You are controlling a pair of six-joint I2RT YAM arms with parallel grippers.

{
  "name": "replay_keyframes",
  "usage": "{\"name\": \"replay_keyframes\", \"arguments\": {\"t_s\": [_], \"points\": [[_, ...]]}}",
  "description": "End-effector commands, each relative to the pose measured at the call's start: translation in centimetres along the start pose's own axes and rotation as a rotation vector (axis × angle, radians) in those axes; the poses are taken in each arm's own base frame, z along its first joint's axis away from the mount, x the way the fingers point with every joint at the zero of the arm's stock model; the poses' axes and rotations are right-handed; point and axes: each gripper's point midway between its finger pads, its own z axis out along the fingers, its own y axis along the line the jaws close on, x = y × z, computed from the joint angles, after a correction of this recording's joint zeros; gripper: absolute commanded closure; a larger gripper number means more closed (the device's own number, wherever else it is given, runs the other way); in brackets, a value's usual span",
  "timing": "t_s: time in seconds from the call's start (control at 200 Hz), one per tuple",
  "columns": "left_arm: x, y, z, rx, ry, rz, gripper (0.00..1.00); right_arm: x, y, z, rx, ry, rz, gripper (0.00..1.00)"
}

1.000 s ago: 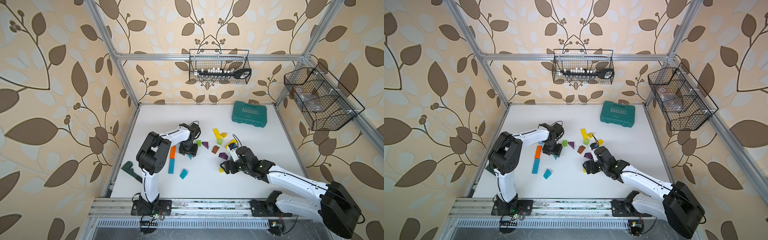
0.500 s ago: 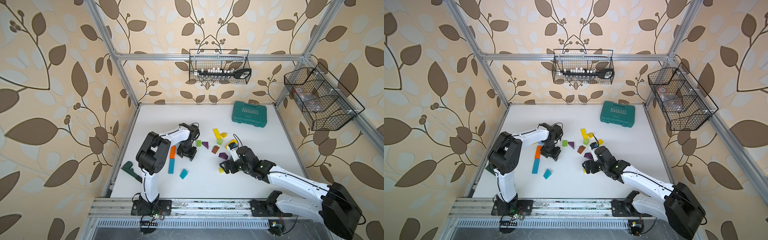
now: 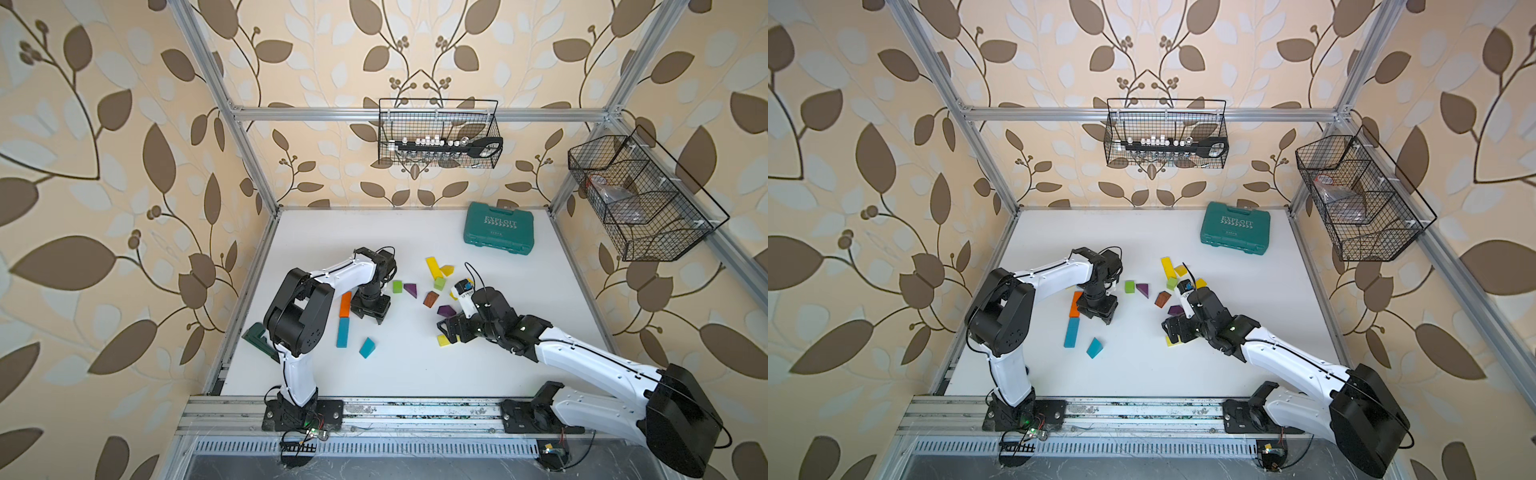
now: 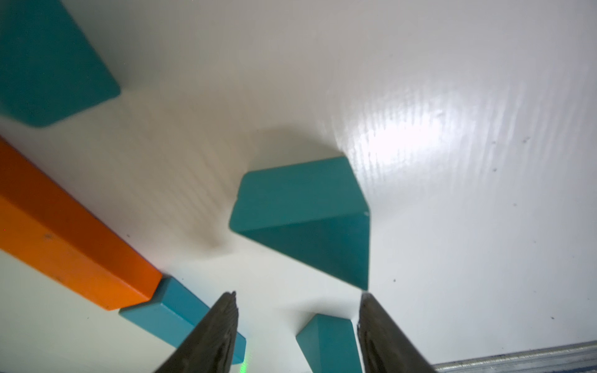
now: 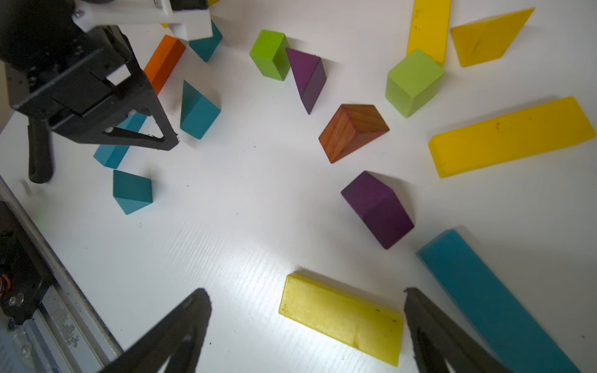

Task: Assemble a small pinwheel with building blocks
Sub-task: Assemble the building block at the center of the board.

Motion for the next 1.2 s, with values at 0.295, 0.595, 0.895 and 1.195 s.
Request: {"name": "replay_keyframes", "arguments": {"t_s": [0.295, 0.595, 0.895, 1.195], "points": [[0.7, 0.3, 0.1, -0.027, 0.014, -0.045, 0.39, 0.0, -1.0, 0.4, 0.046, 0.009, 0.008, 0.05], [-1.7, 0.0, 0.7, -0.032, 0.001, -0.08, 0.4, 0.3, -1.4, 0.1, 0.054, 0.003, 0.01, 0.04], [-3.8, 0.1, 1.0, -0.047, -0.016, -0.146, 0.4, 0.4, -1.9, -0.3, 0.065, -0.006, 0.005, 0.04], [-4.3, -0.1, 1.4, -0.032, -0.01, -0.181, 0.4, 0.7, -2.0, -0.3, 0.054, -0.006, 0.011, 0.05]]}}
